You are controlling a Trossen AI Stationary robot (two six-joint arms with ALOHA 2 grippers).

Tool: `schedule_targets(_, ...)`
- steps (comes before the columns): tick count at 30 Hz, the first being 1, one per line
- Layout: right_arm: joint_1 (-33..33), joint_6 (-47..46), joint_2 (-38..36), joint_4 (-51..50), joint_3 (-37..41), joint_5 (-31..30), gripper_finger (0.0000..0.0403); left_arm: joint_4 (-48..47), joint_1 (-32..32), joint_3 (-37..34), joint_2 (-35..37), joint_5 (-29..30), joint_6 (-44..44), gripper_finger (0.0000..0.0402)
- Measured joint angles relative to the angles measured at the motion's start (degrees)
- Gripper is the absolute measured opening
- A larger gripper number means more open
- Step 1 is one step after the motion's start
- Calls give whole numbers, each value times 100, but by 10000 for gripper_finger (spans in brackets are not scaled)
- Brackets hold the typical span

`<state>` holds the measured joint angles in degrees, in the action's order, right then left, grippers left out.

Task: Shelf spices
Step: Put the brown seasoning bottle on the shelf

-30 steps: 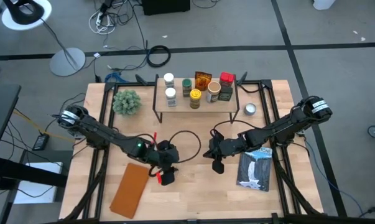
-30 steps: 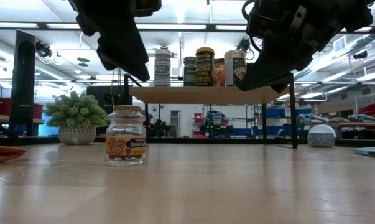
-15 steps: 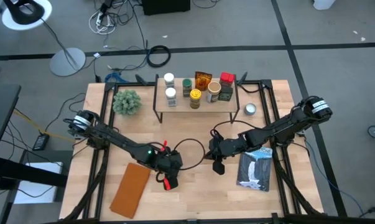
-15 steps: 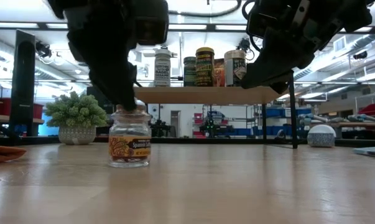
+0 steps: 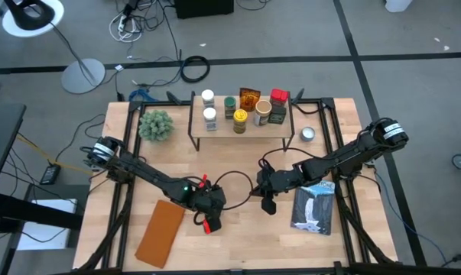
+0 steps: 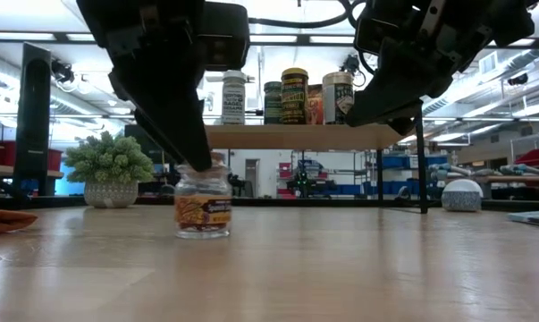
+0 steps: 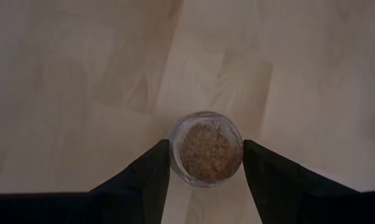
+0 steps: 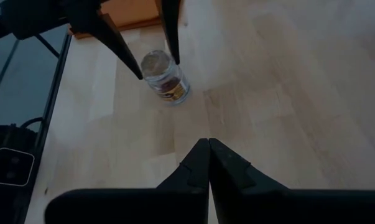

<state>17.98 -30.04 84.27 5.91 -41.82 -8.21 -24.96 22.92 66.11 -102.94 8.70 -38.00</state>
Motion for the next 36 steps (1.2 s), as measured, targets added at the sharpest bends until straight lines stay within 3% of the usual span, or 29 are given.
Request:
schedule_targets(6,0,-5,0,3,0,46,2,-14,-23,-7,-4,217,29,194)
schedule_targets(10,0,-6,0,3,0,46,3,-5,-88,-6,-2,219,48,168)
schedule_targets(20,0,-4,0,2,0,46,3,-209,-291,438,-25,191,738,144)
schedule_targets(30,2,-2,0,-2,0,44,7,-1060,-500,823,-20,157,1034,143)
schedule_targets(36,0,0,0,0,0,44,2,-1841,-747,1567,-18,11,1624,143)
